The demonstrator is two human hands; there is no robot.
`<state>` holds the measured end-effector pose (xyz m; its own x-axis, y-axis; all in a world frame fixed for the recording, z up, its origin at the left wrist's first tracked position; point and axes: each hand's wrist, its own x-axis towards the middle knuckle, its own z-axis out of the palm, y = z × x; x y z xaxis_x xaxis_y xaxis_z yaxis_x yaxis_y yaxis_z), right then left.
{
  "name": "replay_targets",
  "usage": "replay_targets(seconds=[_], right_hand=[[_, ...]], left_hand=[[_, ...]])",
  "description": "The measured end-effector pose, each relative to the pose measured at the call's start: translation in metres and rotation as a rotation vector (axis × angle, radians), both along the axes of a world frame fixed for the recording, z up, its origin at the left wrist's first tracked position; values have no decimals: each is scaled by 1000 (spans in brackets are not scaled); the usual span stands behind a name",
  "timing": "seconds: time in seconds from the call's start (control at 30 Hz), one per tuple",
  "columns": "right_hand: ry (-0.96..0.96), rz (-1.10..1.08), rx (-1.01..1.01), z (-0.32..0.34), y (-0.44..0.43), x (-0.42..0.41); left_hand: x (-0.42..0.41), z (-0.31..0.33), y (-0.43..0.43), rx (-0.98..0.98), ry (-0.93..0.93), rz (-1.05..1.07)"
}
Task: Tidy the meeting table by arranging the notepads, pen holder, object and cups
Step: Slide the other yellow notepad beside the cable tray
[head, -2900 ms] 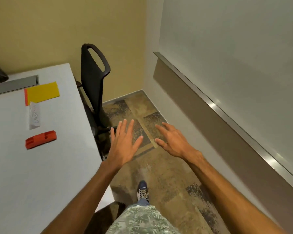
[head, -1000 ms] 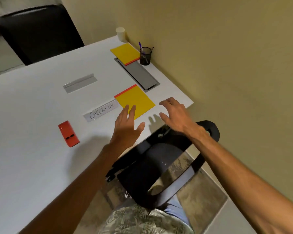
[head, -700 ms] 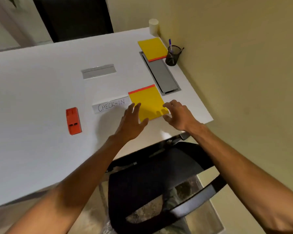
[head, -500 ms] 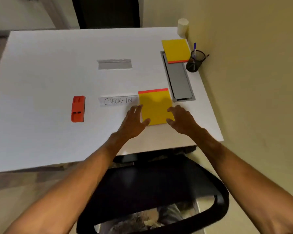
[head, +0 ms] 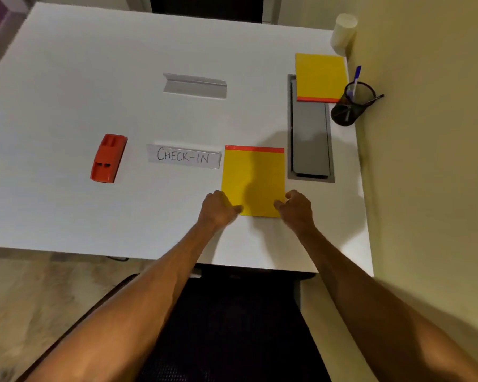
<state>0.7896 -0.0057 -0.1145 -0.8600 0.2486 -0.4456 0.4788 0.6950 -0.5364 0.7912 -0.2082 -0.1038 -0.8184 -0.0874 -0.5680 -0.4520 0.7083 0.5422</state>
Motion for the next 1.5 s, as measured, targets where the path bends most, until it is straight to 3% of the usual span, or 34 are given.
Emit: replay_targets(seconds=[0.17, 0.27, 0.43, 0.73, 0.97, 1.17, 1.5], right_hand=[[4, -111, 0, -16, -1, -12], [-36, -187, -70, -23, 2, -20], [-143, -439, -318, -32, 13, -35], [-221, -493, -402, -41, 21, -44], [-61, -406, -382, -25, 37, -34], [124, -295, -232, -7, 81, 11], [111, -435, -9, -10, 157, 77]], left_hand=[[-10, -14, 11, -1, 88, 271], [-17, -15, 9, 63, 15, 387], [-32, -18, -11, 174, -113, 447], [-38, -26, -18, 427, -152, 536], [-23, -21, -8, 511, -62, 535], [-2, -15, 28, 537, -77, 484], [34, -27, 124, 473, -140, 342]])
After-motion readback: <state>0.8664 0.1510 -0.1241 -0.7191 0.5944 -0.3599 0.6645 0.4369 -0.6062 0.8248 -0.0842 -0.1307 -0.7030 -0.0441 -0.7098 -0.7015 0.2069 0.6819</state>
